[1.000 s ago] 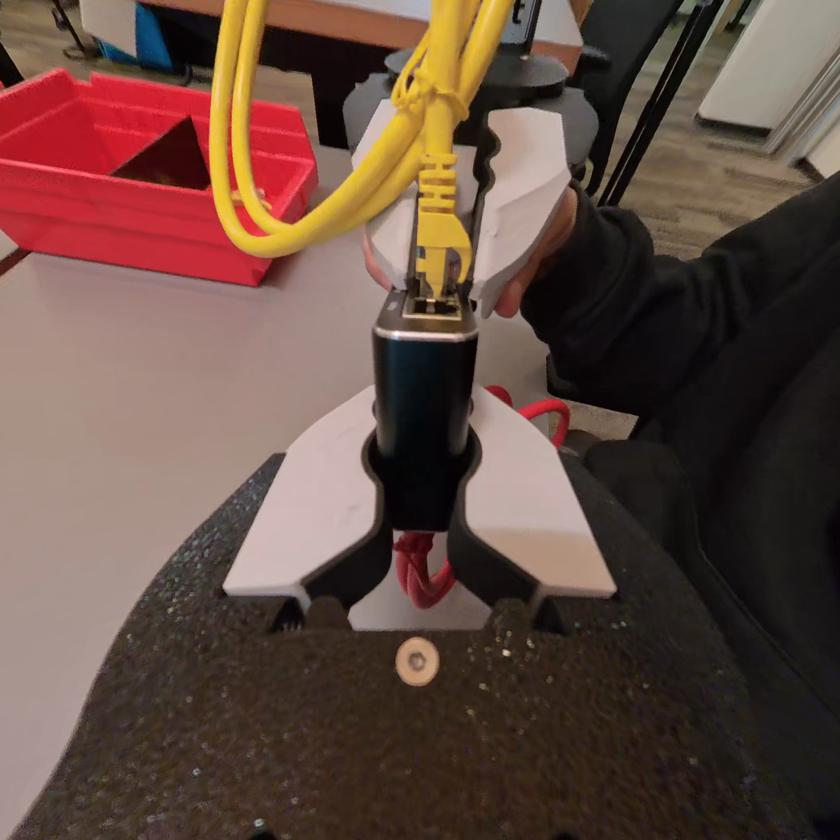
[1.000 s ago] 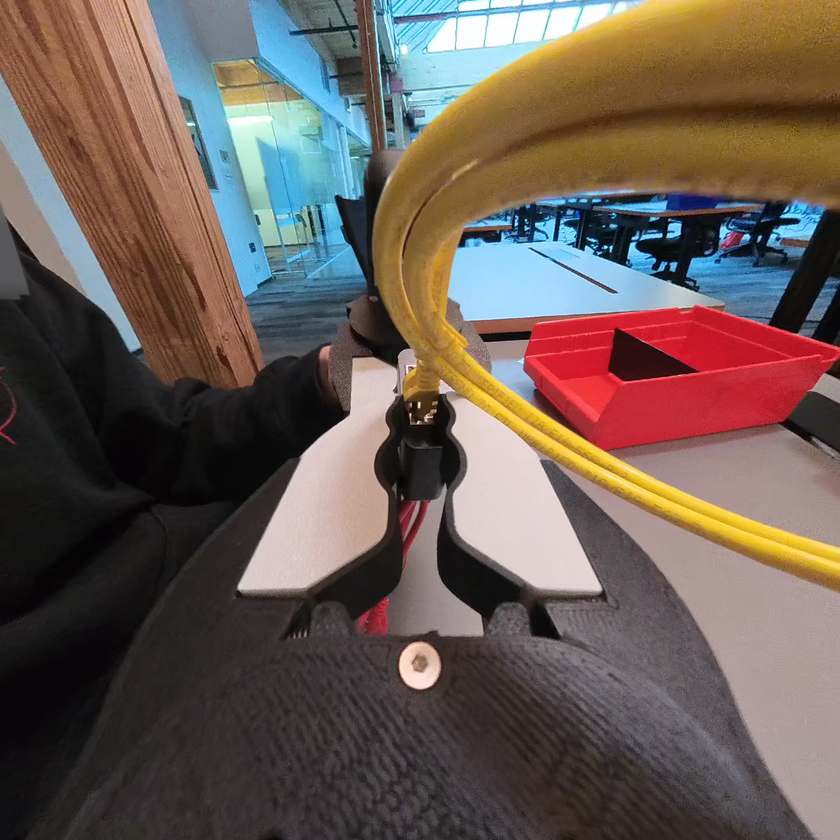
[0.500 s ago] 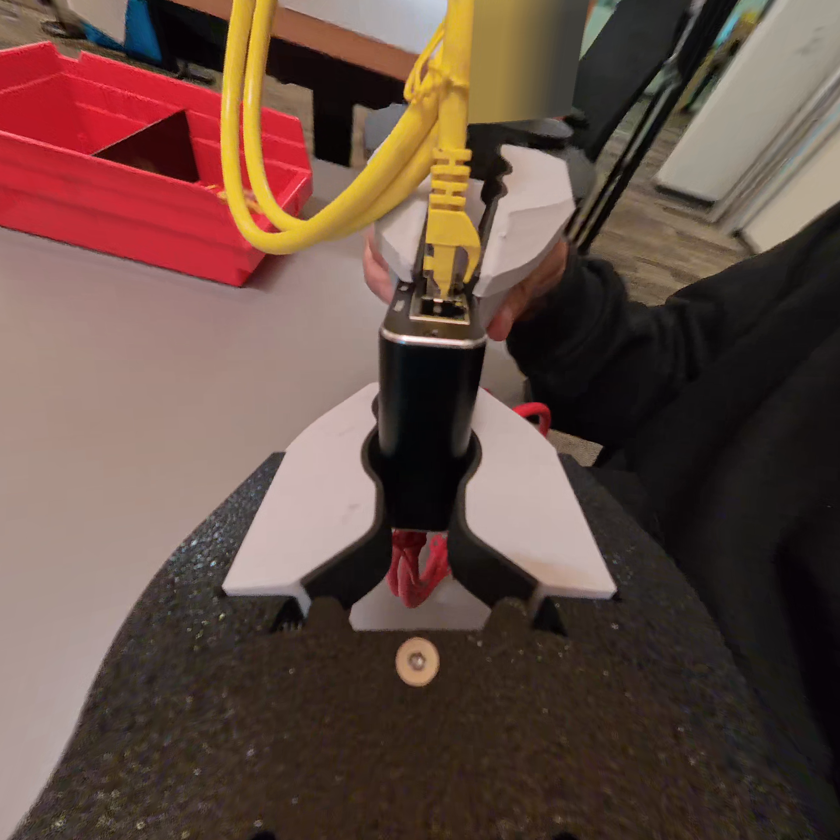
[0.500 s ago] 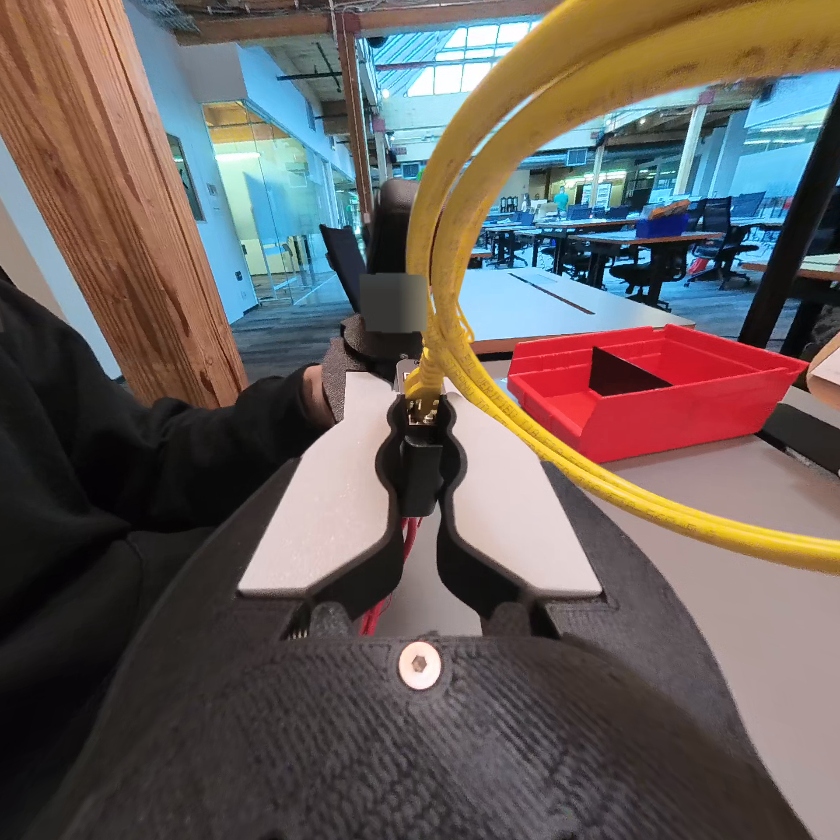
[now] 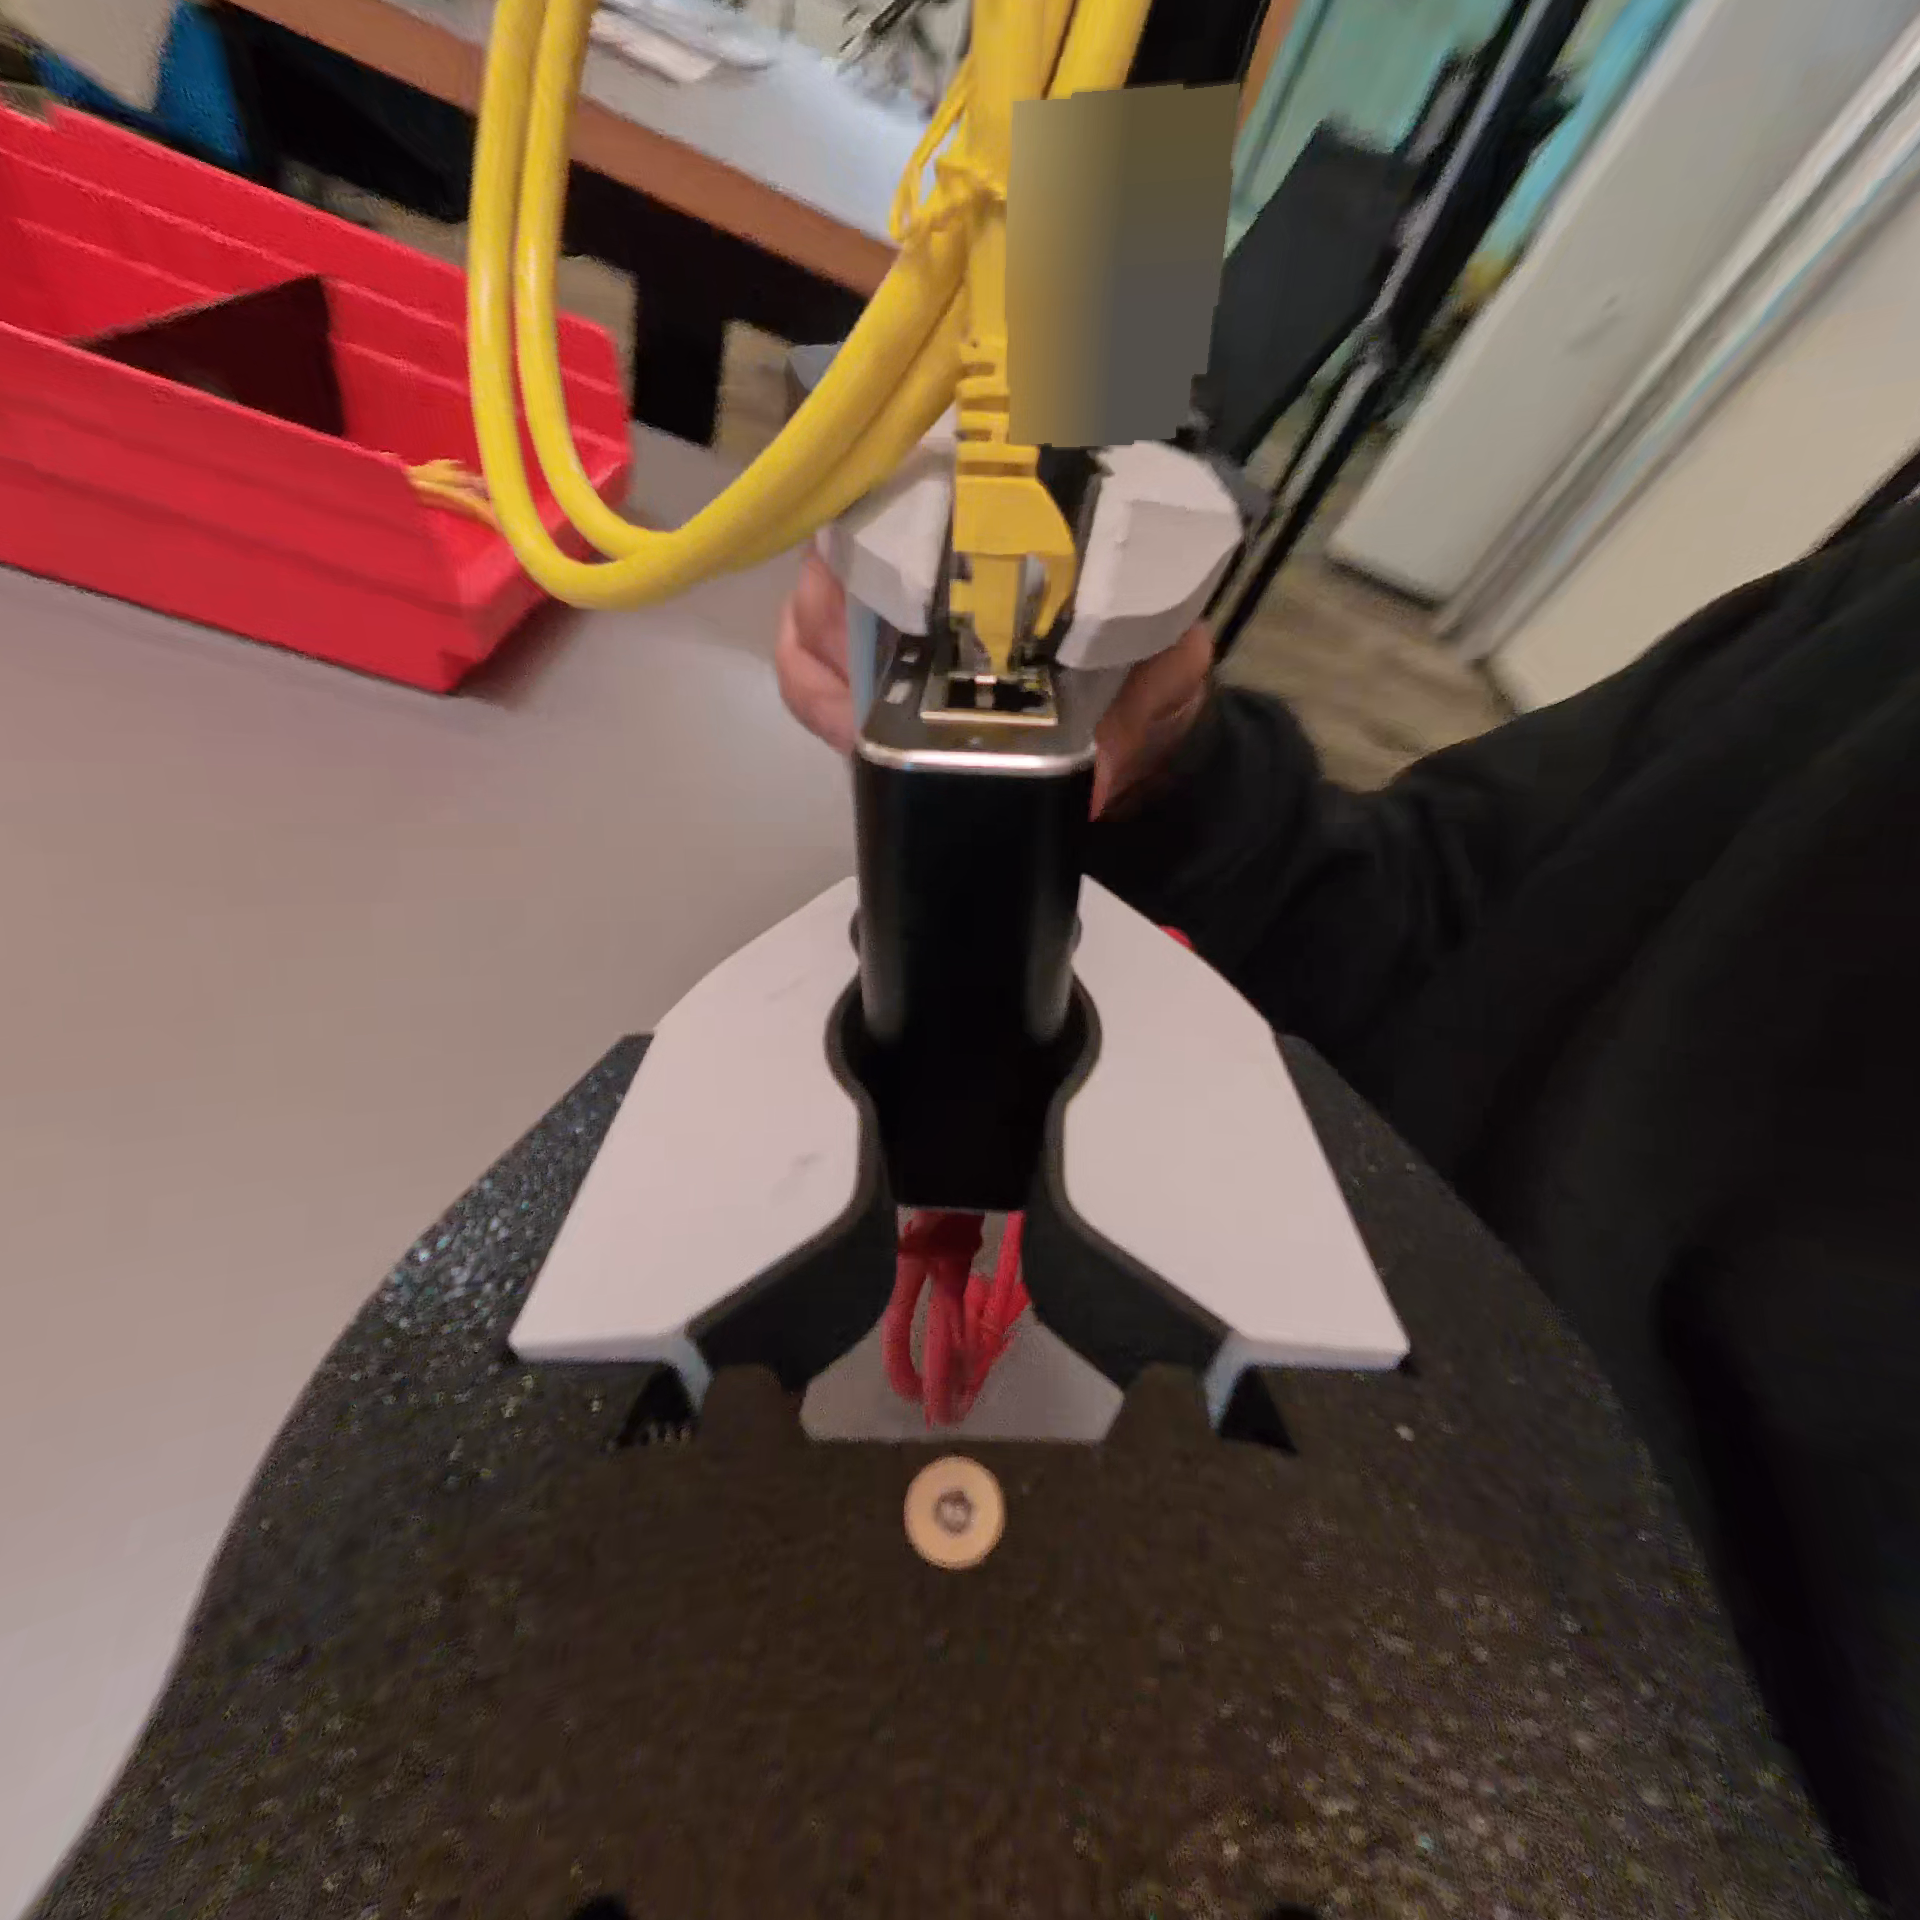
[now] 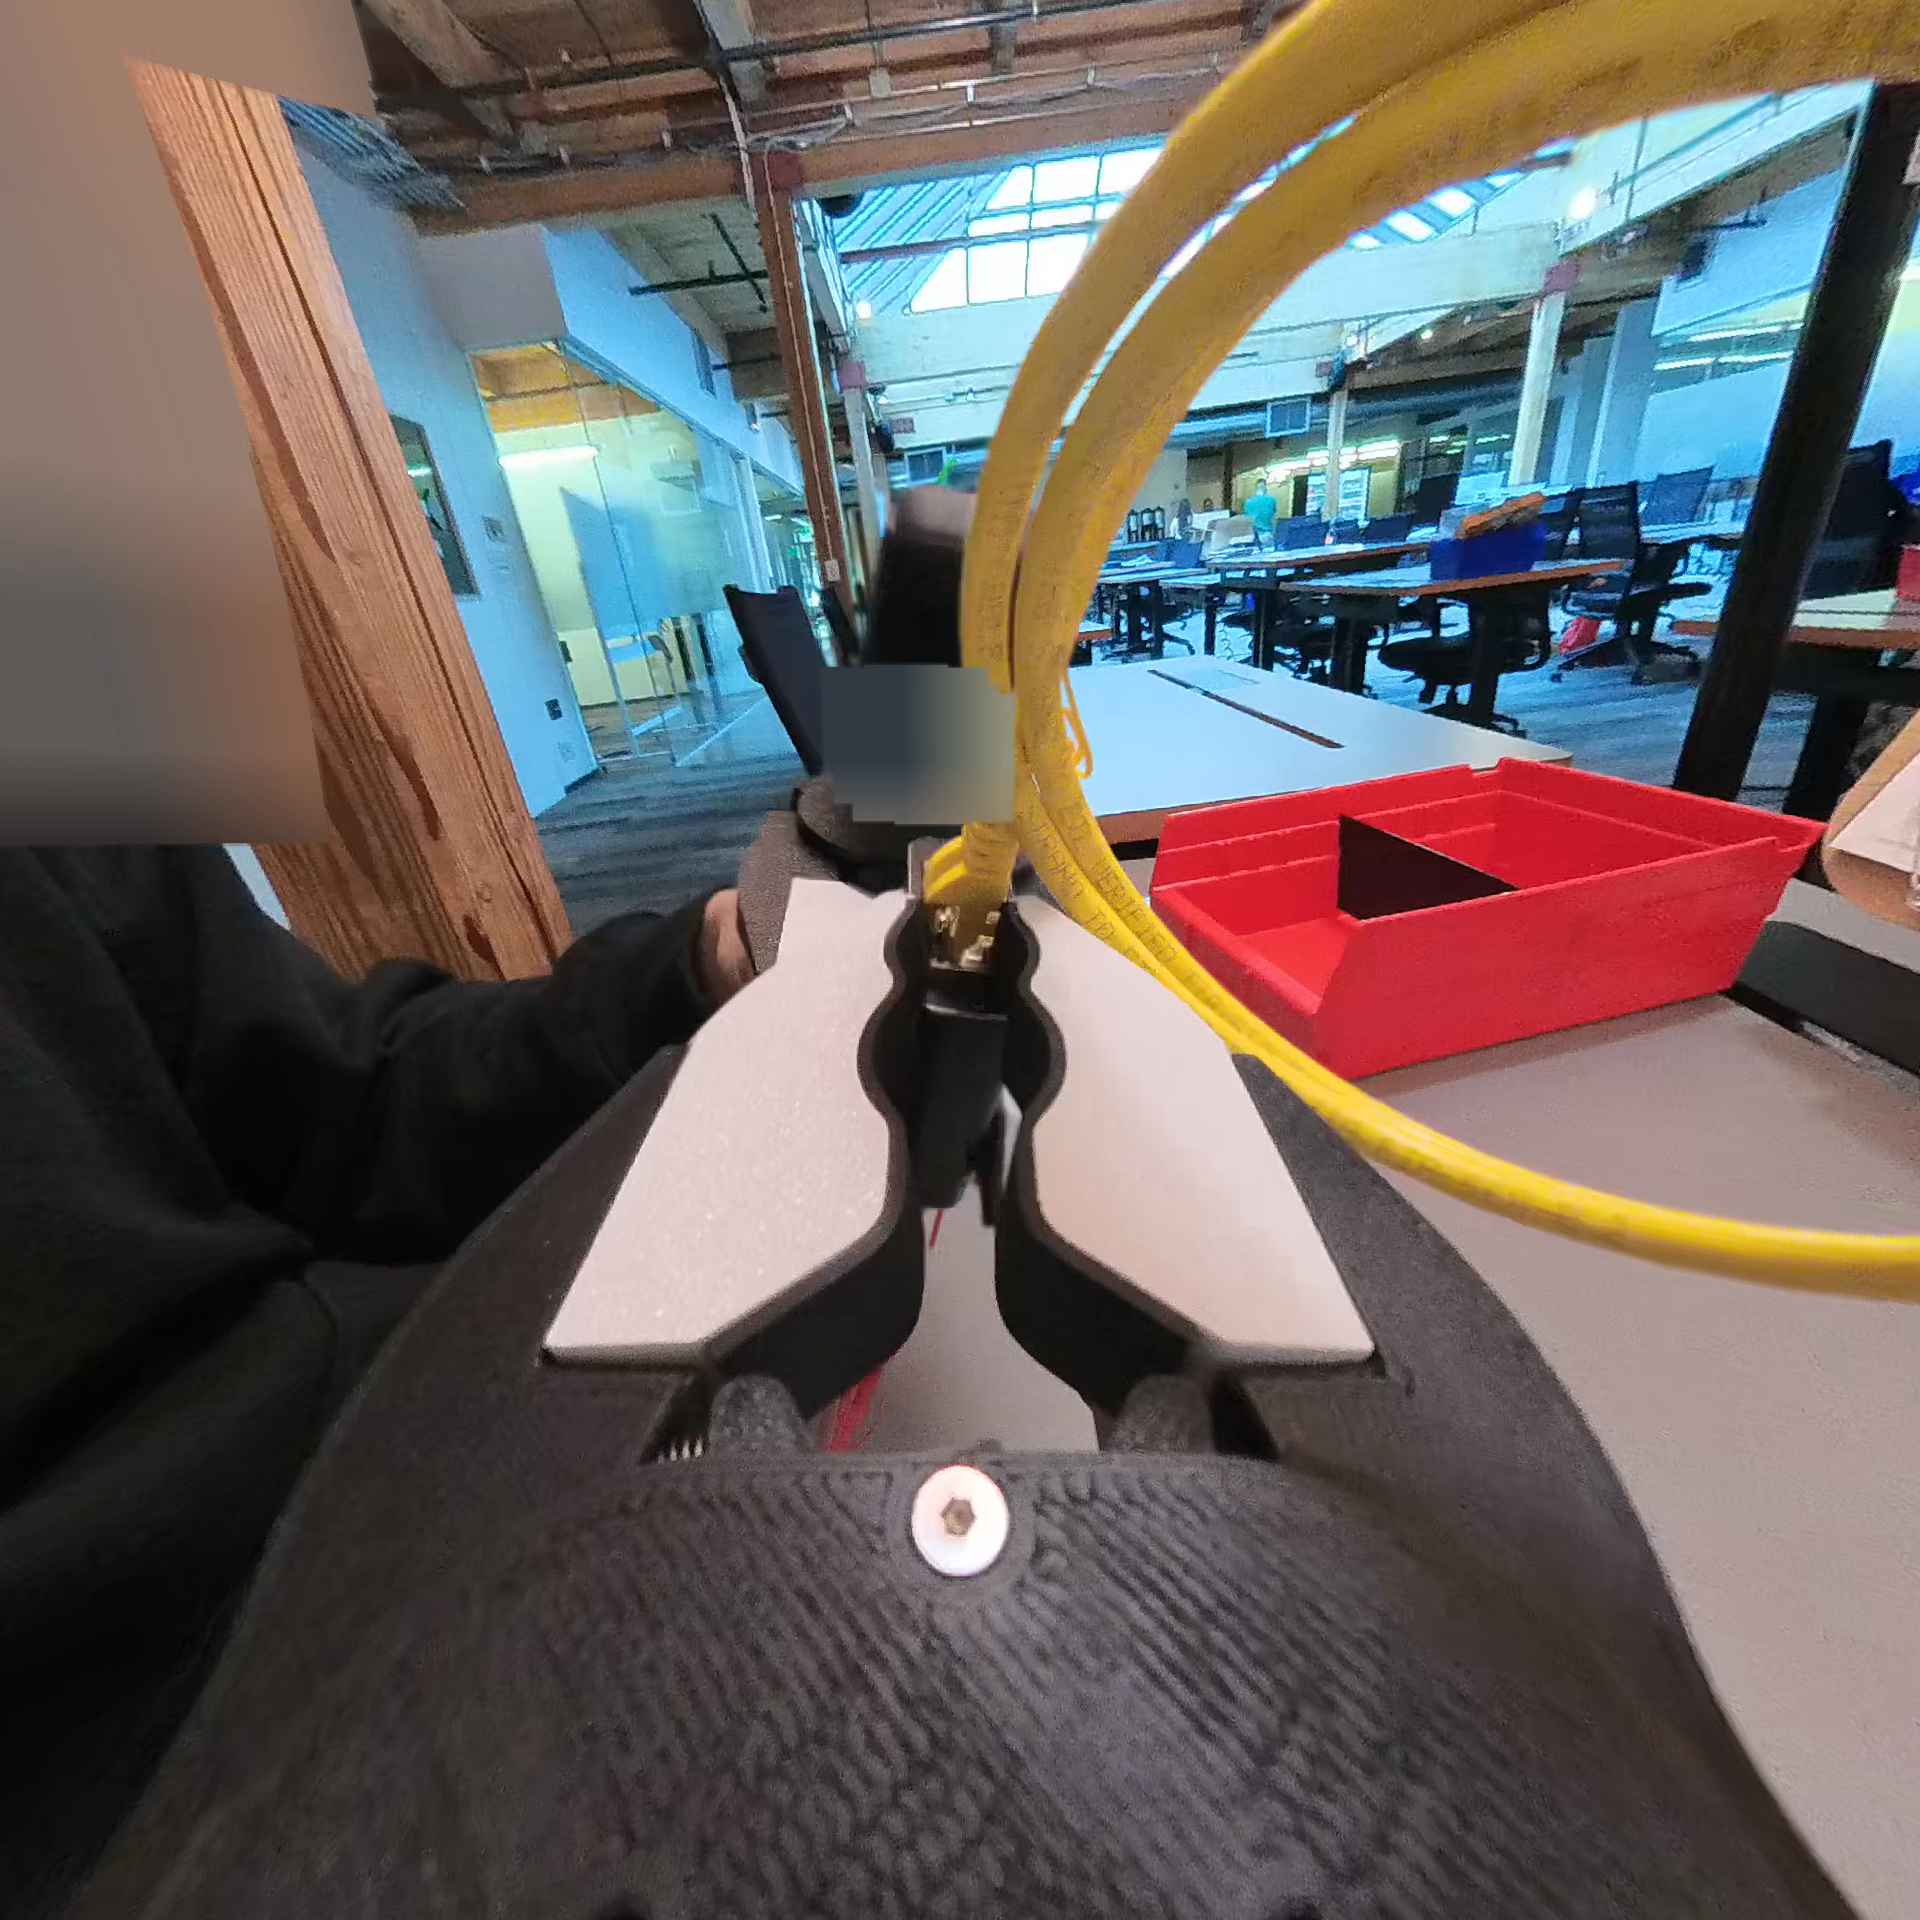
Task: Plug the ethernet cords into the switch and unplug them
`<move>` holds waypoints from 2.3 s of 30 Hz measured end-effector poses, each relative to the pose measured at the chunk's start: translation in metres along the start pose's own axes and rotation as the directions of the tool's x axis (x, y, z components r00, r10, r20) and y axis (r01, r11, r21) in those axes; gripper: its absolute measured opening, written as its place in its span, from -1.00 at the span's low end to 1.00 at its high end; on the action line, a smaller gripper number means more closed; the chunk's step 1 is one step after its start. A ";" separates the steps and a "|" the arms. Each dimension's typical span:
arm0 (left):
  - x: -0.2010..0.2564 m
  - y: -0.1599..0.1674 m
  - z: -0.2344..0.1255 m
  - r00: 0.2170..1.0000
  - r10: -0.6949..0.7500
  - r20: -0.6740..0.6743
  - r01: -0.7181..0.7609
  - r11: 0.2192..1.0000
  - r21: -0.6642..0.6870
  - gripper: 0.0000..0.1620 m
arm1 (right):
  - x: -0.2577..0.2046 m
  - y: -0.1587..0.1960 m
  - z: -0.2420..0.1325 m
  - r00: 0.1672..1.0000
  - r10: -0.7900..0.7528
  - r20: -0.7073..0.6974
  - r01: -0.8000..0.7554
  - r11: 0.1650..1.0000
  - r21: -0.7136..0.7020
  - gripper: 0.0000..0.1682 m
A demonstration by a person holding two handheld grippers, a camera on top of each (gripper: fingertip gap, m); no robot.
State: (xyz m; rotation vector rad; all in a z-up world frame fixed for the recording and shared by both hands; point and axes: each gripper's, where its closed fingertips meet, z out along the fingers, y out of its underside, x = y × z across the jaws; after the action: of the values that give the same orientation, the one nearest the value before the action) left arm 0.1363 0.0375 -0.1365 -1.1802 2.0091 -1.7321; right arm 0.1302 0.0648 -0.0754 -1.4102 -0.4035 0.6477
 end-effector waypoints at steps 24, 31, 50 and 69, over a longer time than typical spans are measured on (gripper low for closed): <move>-0.008 -0.003 0.009 0.994 0.028 0.104 -0.028 1.000 -0.002 -0.66 | 0.005 -0.001 -0.010 1.000 -0.022 -0.020 0.022 1.000 -0.003 -0.84; 0.000 -0.001 0.017 0.993 -0.102 -0.053 0.105 0.993 0.057 -0.66 | 0.010 0.005 -0.013 0.996 -0.067 -0.059 0.063 0.995 -0.073 -0.84; -0.008 -0.002 0.017 0.994 0.033 0.102 -0.026 0.998 -0.060 -0.66 | 0.007 -0.002 -0.018 1.000 -0.022 0.002 0.022 1.000 0.015 -0.84; -0.009 -0.001 0.019 0.997 -0.036 0.062 0.038 0.998 -0.041 -0.65 | 0.014 0.001 -0.015 0.987 0.154 0.049 -0.158 0.984 0.084 -0.84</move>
State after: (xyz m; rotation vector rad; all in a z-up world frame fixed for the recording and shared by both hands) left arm 0.1544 0.0298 -0.1436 -1.2760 2.0101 -1.6567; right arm 0.1504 0.0624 -0.0798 -1.3548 -0.2959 0.8152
